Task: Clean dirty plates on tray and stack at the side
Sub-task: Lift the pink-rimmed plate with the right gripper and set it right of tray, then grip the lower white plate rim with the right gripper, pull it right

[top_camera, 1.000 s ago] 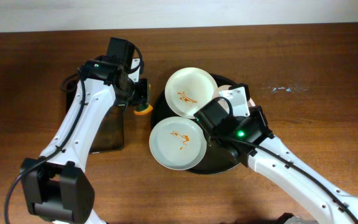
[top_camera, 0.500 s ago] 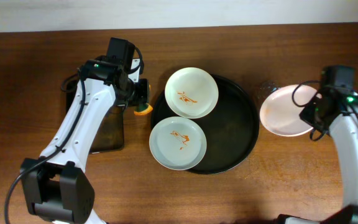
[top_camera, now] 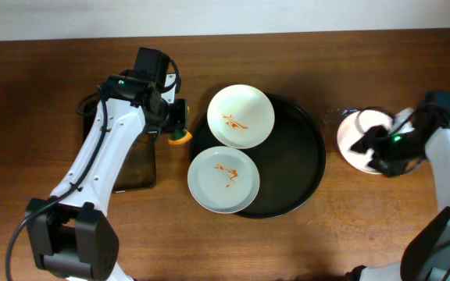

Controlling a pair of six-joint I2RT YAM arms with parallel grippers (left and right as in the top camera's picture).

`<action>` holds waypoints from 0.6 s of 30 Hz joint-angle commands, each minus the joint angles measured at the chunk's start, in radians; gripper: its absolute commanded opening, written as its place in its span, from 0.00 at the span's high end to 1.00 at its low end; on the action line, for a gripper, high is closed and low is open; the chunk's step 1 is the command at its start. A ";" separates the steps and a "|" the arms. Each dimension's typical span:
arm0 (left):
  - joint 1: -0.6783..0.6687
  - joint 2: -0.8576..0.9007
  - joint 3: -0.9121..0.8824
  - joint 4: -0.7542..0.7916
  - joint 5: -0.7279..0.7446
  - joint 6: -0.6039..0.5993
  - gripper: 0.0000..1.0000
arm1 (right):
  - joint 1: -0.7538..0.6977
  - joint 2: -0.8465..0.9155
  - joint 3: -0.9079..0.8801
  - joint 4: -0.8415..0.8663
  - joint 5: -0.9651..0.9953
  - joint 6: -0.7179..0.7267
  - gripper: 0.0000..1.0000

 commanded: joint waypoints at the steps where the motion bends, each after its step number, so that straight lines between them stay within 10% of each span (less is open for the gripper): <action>1: 0.006 -0.028 0.010 0.000 0.003 0.016 1.00 | 0.156 -0.018 -0.003 -0.122 -0.114 -0.116 0.40; 10: 0.006 -0.028 0.010 -0.001 0.003 0.016 1.00 | 0.756 0.015 -0.167 0.225 0.051 0.172 0.52; 18: 0.006 -0.028 0.010 -0.001 0.003 0.016 1.00 | 0.862 0.186 -0.167 0.294 0.104 0.301 0.73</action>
